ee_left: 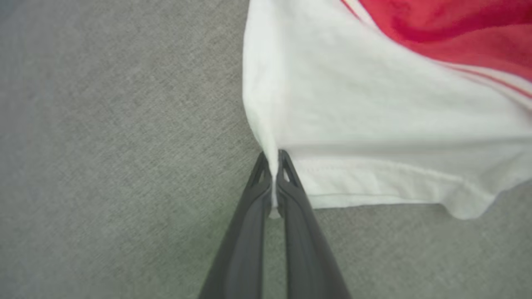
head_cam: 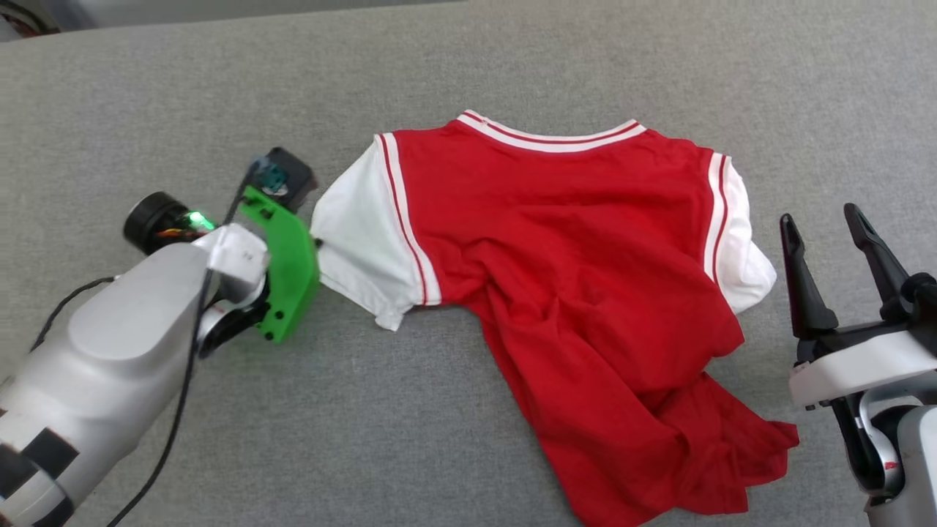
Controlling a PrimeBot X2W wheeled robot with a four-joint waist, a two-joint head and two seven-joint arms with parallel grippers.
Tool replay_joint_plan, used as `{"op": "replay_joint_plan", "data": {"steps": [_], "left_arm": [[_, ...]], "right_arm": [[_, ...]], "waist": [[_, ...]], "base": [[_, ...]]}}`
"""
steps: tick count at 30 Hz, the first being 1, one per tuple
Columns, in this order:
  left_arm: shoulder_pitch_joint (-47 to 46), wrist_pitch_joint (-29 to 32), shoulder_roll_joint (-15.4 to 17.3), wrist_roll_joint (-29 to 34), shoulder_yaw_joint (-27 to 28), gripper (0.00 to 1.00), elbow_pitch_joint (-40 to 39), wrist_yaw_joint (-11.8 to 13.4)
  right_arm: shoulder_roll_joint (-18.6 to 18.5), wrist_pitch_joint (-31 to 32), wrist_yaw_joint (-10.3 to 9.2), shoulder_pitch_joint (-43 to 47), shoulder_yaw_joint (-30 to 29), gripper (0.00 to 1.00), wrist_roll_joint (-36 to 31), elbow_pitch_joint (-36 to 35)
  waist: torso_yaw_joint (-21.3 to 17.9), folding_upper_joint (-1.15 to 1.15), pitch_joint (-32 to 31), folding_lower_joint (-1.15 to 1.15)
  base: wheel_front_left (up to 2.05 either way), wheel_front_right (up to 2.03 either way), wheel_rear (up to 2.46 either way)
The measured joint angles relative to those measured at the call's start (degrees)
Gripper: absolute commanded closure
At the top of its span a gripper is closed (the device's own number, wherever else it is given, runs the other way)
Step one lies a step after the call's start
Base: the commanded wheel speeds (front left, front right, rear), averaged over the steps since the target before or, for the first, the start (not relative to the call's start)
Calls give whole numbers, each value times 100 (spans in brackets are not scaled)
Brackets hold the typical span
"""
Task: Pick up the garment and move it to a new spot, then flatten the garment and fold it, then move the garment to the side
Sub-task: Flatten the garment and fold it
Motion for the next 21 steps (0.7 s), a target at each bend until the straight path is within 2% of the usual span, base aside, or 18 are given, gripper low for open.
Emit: {"op": "replay_joint_plan", "data": {"steps": [7,13,21], "left_arm": [[415,-650,434,-216,223,100,87,0],[826,-743,810,-470,332,100,180,101],[1389,-738,1056,-735,342,100,421,303]], "right_arm": [[5,29,0,231,-229,0,0,0],[23,108,0,341,-265,0,-1,-35],[21,205,0,387,-361,0,-2,-22]], "waist": [[232,0,-275,0],[433,0,-438,0],[488,0,-525,0]], "base": [[0,0,0],[0,0,0],[0,0,0]]}}
